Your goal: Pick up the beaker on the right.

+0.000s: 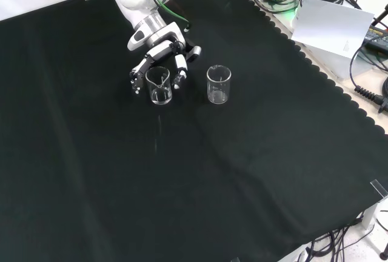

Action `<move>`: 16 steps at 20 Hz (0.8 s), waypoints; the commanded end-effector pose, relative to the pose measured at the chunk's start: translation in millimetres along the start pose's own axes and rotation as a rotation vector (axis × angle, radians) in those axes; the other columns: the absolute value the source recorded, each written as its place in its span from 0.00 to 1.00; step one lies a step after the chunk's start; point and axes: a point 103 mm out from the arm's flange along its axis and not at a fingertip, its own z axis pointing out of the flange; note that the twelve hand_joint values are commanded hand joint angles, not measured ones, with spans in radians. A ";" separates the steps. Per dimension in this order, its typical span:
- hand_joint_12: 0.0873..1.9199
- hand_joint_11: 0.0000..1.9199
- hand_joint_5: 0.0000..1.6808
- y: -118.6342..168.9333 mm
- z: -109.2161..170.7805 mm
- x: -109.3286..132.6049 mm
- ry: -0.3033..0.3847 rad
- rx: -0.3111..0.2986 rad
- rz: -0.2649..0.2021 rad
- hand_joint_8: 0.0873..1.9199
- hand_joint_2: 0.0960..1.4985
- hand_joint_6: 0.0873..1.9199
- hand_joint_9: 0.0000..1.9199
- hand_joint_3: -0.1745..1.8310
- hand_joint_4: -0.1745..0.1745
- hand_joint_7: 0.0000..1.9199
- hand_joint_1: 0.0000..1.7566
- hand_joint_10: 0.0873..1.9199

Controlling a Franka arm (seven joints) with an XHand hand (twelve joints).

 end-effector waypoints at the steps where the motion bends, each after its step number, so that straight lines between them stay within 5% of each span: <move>1: 0.68 0.00 0.16 -2.7 -8.8 -5.4 0.035 -0.006 0.005 0.36 0.27 0.33 0.19 0.47 0.45 0.14 0.64 0.26; 16: 0.69 0.05 0.24 3.9 5.6 -0.7 0.017 0.006 0.020 0.35 0.30 0.40 0.31 0.47 0.48 0.20 0.64 0.27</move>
